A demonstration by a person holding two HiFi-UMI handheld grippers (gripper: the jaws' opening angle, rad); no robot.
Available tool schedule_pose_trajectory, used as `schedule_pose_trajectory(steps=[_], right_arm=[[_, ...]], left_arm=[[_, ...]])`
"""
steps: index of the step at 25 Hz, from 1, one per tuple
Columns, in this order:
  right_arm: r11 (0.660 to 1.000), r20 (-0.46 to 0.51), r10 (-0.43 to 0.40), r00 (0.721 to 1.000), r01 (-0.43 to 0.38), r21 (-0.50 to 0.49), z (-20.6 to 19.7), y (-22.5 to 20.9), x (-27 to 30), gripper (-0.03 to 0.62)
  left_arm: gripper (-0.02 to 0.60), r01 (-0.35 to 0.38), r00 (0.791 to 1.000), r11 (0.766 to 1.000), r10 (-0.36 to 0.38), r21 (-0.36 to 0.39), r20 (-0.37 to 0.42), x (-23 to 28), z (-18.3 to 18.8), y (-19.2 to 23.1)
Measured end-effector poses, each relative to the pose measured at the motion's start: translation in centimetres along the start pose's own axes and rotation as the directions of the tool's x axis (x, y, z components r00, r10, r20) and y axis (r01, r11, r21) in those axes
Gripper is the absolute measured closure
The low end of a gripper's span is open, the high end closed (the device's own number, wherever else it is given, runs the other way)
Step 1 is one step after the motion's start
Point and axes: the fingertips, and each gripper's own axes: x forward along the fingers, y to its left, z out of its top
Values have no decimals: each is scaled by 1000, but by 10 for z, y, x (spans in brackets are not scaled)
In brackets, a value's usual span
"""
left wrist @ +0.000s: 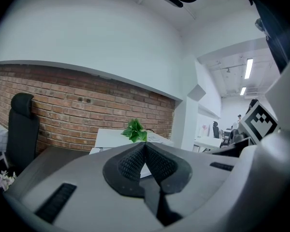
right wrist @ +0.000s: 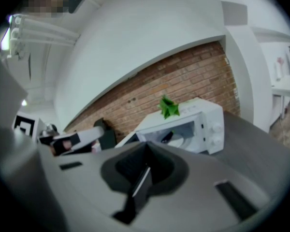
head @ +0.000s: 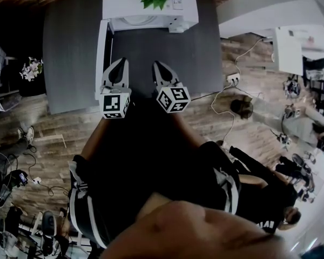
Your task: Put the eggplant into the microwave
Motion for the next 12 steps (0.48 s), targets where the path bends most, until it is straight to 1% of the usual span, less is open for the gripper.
schedule_pose_trajectory(steps=[12], right_arm=[[1000, -9, -2, 1000, 2, 13, -3, -6, 7, 562]], left_arm=[[545, 7, 1000, 1000, -7, -1, -9, 7, -2, 0]])
